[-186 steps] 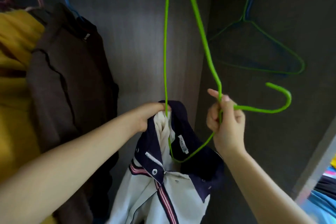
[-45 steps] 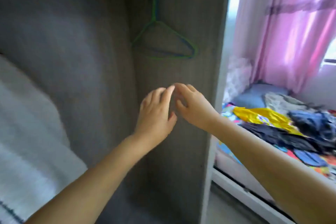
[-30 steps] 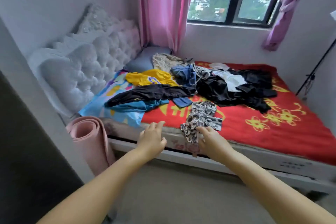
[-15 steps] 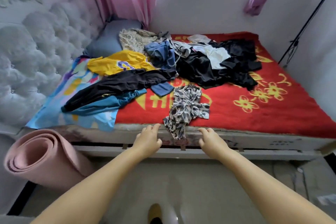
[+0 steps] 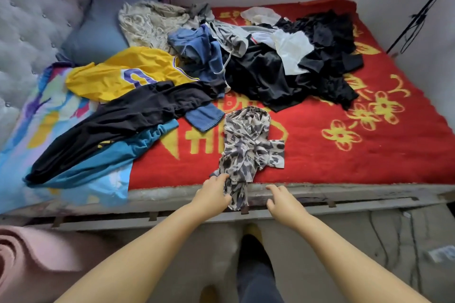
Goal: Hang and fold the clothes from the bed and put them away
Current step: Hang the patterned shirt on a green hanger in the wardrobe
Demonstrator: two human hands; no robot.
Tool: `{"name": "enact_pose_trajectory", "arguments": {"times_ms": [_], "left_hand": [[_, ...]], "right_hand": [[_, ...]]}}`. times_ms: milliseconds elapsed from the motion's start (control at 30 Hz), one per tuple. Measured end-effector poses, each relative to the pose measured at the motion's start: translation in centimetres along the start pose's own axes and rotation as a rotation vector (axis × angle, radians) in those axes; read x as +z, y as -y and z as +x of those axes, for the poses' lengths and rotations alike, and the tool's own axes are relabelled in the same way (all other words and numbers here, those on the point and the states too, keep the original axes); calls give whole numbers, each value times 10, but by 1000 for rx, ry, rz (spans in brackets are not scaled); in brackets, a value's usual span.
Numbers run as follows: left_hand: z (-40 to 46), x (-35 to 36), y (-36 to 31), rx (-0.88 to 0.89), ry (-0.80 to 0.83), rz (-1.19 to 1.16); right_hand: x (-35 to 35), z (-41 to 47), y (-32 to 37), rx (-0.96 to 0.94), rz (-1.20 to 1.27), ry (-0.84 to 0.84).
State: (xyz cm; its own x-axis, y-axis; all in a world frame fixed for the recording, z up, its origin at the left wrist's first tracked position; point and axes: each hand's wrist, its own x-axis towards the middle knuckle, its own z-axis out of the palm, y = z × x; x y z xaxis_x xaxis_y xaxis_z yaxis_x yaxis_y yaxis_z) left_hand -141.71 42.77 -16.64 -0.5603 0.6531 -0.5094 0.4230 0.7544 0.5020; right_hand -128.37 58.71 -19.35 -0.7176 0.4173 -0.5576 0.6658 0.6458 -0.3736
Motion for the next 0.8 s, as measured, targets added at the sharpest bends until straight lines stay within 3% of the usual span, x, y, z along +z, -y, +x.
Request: {"name": "enact_pose_trajectory", "arguments": {"times_ms": [267,500,633,800], "left_hand": [[149,-5,-8,-178,48,-108],[256,40,13,-321,58,-114],[275,65,32,-405,137,-63],[265,70,44,-466,-18,-331]], "right_hand": [[-48,158,-10,-32,-55,162],[-46,295,-23,-41,-77,241],[-20,327,-31,-2,-6,237],[1,324,-32,-19,101,269]]}}
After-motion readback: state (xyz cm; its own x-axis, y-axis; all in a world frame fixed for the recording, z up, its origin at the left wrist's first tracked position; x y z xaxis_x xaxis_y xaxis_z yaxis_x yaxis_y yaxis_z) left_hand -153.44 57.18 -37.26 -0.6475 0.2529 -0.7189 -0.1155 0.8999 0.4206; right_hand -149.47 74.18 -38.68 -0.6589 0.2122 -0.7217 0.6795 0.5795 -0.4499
